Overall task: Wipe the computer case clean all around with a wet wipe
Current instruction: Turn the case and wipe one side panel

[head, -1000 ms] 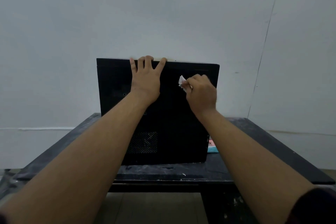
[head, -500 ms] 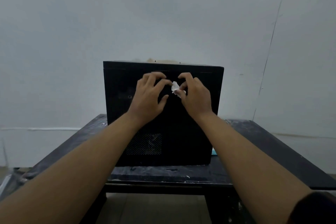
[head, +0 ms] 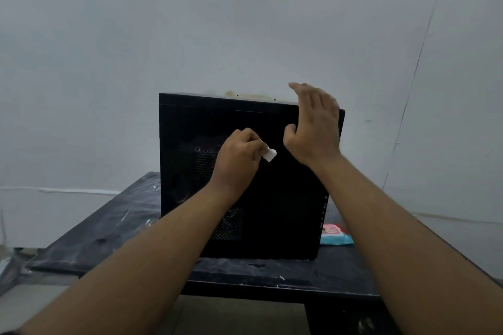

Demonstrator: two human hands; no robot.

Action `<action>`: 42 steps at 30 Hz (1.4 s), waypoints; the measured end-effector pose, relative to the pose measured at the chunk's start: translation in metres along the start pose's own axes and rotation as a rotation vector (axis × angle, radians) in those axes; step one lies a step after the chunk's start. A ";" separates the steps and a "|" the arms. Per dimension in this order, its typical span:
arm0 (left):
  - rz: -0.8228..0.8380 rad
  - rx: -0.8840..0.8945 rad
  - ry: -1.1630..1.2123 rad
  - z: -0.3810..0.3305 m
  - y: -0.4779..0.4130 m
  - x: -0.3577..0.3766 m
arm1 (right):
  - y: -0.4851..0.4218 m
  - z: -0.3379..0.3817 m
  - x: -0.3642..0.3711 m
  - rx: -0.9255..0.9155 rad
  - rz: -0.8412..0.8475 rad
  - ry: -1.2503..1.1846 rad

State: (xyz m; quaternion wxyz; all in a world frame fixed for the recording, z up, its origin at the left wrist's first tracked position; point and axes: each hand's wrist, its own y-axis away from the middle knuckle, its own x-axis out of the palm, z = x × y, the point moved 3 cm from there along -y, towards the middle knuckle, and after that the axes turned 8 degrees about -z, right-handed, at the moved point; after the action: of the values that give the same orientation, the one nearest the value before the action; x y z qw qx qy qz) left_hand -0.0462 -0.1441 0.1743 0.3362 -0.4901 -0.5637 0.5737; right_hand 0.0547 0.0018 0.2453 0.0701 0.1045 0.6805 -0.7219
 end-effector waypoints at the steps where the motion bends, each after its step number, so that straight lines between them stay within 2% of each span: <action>1: -0.008 0.017 -0.021 0.000 0.003 0.000 | -0.003 0.000 0.004 0.012 0.108 0.009; 3: -0.004 0.066 -0.084 0.004 0.015 0.000 | 0.002 -0.001 0.013 -0.012 0.245 0.050; 7: 0.011 0.057 -0.171 0.015 0.050 -0.001 | 0.006 0.001 0.019 -0.011 0.306 0.059; 10: -0.037 0.055 -0.201 0.007 0.040 -0.010 | 0.003 0.005 0.016 -0.036 0.396 0.136; 15: -0.245 -0.161 -0.227 0.001 -0.024 -0.023 | 0.005 0.009 0.018 -0.088 0.528 0.404; 17: -0.183 -0.165 -0.207 0.007 -0.026 -0.019 | 0.005 0.012 0.019 -0.067 0.569 0.472; 19: -0.025 -0.098 -0.210 0.009 -0.006 -0.012 | 0.004 0.016 0.019 -0.042 0.609 0.508; 22: 0.095 -0.098 -0.219 0.009 0.045 -0.008 | 0.007 0.019 0.019 -0.041 0.615 0.532; 26: 0.091 -0.107 -0.274 0.004 0.064 -0.012 | 0.008 0.020 0.021 -0.025 0.614 0.551; 29: 0.002 -0.095 -0.359 0.002 0.030 -0.019 | 0.007 0.021 0.023 -0.014 0.623 0.504; 32: -0.154 -0.174 -0.376 0.005 -0.014 -0.033 | 0.007 0.018 0.023 -0.004 0.596 0.450; 34: -0.183 -0.218 -0.338 0.012 -0.030 -0.041 | 0.007 0.017 0.022 -0.008 0.585 0.440; 37: -0.094 -0.187 -0.303 0.019 -0.016 -0.042 | 0.008 0.017 0.022 -0.009 0.590 0.436; 42: 0.077 -0.195 -0.331 0.031 0.064 -0.036 | 0.007 0.016 0.021 -0.025 0.584 0.433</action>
State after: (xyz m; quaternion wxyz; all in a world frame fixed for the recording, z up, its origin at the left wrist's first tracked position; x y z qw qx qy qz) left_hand -0.0542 -0.1962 0.1149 0.1677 -0.4406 -0.6448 0.6016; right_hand 0.0348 -0.0139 0.2342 0.1289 0.4441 0.6297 -0.6242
